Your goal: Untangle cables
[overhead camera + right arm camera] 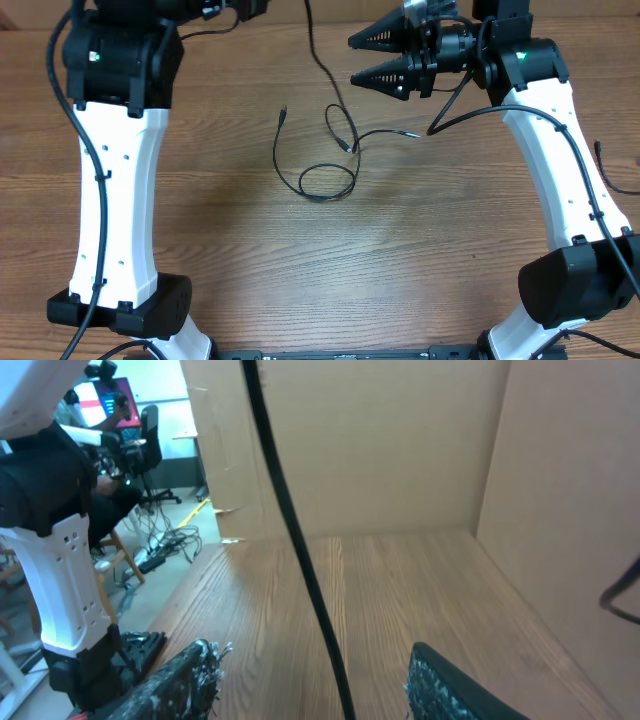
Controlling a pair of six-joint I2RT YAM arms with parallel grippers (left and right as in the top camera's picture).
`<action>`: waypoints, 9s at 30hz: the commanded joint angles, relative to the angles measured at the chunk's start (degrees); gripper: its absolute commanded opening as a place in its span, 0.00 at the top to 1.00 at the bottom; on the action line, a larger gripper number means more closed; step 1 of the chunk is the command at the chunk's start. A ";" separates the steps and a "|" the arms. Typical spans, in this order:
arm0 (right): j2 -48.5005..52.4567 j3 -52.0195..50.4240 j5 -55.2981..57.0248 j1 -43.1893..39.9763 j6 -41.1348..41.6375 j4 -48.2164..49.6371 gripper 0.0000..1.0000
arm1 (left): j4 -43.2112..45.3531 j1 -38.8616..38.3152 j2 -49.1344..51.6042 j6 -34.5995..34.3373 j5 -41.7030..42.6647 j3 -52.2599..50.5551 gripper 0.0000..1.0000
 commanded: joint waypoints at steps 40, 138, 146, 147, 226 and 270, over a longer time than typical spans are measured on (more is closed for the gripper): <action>-0.20 -0.24 16.02 0.20 3.98 6.45 0.00 | 1.42 -10.05 0.04 0.09 2.69 0.66 0.96; -0.20 -0.24 15.19 -2.89 14.34 12.81 0.96 | 2.89 -9.14 0.28 -2.97 -0.83 0.66 0.57; -0.20 -0.24 30.58 -13.35 14.29 13.09 0.96 | 2.27 -8.81 0.28 0.83 7.08 0.66 0.58; -0.20 -0.24 33.68 -15.10 14.29 13.18 0.96 | 1.44 -8.79 0.28 1.09 7.72 0.66 0.58; 1.66 -13.42 69.22 7.67 57.61 -34.01 0.00 | -60.94 -0.28 0.22 55.87 3.63 0.63 0.80; 10.08 -34.64 83.30 29.59 107.95 5.35 0.96 | -60.94 -0.26 0.22 54.75 2.19 0.63 0.76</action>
